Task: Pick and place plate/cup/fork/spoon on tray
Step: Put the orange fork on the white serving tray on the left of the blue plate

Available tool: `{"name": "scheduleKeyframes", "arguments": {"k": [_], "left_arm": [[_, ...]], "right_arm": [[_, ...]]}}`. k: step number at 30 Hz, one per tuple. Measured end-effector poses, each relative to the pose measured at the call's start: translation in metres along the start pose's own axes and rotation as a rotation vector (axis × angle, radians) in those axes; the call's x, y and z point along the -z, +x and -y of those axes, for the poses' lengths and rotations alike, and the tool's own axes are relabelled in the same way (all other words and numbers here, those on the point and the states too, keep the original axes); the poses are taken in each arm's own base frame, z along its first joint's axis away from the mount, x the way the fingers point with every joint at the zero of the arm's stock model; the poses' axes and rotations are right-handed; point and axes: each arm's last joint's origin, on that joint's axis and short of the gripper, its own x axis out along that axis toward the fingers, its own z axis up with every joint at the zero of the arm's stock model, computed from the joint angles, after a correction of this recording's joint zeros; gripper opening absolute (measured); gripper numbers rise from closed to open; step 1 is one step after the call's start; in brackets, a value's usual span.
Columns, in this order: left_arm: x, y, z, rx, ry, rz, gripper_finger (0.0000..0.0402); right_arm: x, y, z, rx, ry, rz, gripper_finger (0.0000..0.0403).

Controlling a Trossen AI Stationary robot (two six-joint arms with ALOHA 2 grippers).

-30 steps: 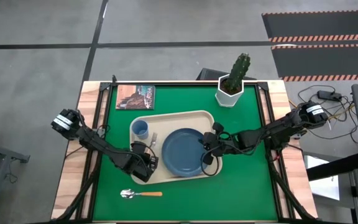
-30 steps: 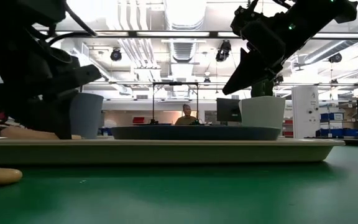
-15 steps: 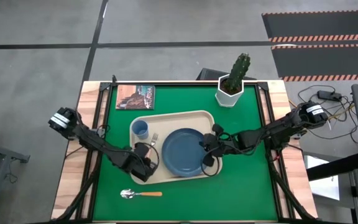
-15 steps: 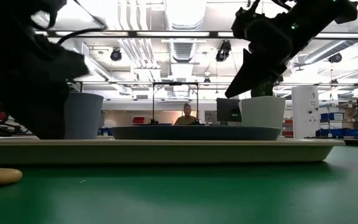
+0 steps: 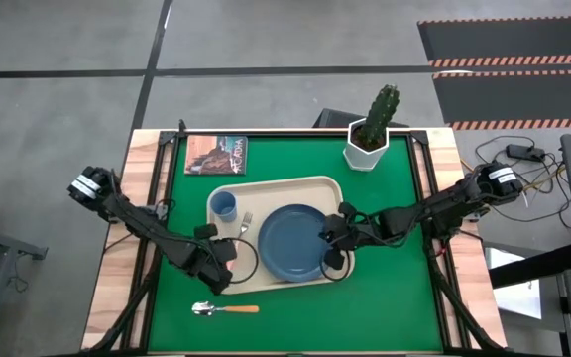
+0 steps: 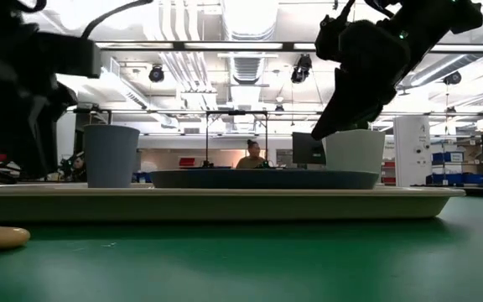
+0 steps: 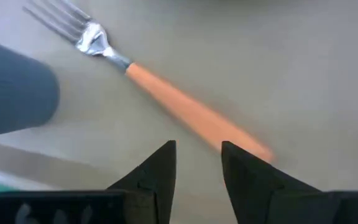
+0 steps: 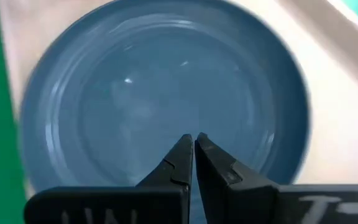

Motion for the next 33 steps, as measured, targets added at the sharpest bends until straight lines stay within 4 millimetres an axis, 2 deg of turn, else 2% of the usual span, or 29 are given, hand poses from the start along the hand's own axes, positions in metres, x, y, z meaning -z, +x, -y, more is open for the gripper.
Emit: {"name": "scheduleKeyframes", "arguments": {"k": [6,10,22,28,33], "left_arm": [[0.014,0.017,-0.007,-0.051,0.026,-0.035,0.0040],[0.014,0.021,-0.004,-0.010,-0.002,0.004,0.0005],[0.006,0.023,0.006,0.109,-0.054,0.093,0.0008],[0.002,0.020,0.009,0.135,-0.065,0.116,0.0008],[0.008,0.018,0.005,0.117,-0.047,0.085,0.0008]], "right_arm": [[0.004,-0.002,-0.005,-0.047,0.040,-0.031,0.0009],[0.010,-0.004,-0.008,-0.046,0.035,-0.076,0.0009],[0.029,-0.017,0.004,0.005,0.181,-0.348,0.0009],[0.030,-0.018,0.003,0.000,0.192,-0.356,0.0009],[0.030,-0.018,0.003,-0.010,0.204,-0.365,0.0009]]}}
